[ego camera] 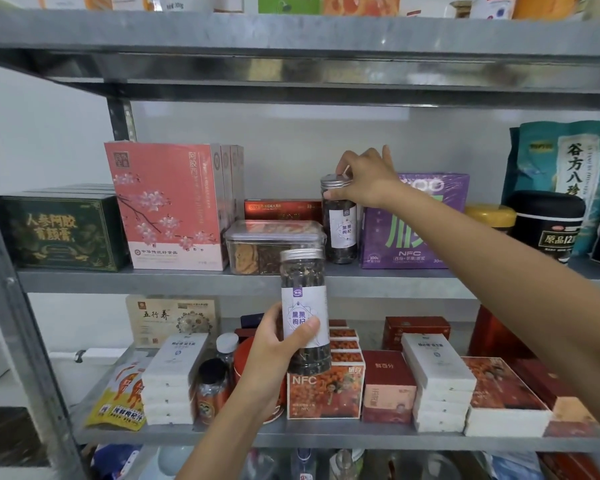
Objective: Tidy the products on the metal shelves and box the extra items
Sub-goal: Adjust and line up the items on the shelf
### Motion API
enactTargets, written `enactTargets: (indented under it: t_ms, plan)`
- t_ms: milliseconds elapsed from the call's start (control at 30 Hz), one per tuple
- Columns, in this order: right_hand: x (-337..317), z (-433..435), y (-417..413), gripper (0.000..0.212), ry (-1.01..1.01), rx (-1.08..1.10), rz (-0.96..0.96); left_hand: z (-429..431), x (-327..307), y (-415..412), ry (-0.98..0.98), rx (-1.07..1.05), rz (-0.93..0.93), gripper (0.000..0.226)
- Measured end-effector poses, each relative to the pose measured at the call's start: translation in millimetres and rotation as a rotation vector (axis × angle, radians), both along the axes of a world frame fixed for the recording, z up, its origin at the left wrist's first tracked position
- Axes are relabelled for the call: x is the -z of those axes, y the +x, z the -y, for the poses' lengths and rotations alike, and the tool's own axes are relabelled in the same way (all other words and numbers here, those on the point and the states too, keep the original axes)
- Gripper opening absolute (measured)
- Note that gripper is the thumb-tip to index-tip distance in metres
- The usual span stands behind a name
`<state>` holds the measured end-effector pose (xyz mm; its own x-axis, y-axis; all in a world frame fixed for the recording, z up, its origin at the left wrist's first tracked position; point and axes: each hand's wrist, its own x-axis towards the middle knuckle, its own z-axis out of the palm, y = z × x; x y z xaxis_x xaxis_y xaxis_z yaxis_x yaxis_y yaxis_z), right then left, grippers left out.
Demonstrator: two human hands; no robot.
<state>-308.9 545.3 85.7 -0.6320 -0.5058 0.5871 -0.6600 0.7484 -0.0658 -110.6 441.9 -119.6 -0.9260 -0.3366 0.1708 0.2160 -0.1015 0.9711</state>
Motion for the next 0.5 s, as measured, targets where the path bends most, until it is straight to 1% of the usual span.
enactTargets:
  t_ms: [67,200,300,400,500]
  plan:
    - [1.6,-4.3,2.5,0.051,-0.083,-0.046,0.015,2.0,0.1,0.3,-0.013,0.0,-0.014,0.067]
    - [4.2,-14.4,12.3,0.05,-0.261,-0.145,0.034,2.9,-1.5,0.1,-0.006,-0.018,-0.04,0.065]
    - [9.1,-22.2,24.7,0.051,-0.35,-0.179,-0.032,3.6,-2.7,-0.8,-0.026,-0.083,-0.04,0.056]
    - [17.3,-34.3,39.3,0.053,-0.478,-0.2,-0.157,6.6,-6.4,-4.1,-0.075,-0.159,-0.047,0.042]
    - [26.9,-50.1,50.8,0.056,-0.655,-0.244,-0.167,9.0,-18.6,-9.9,-0.166,-0.189,-0.088,0.05]
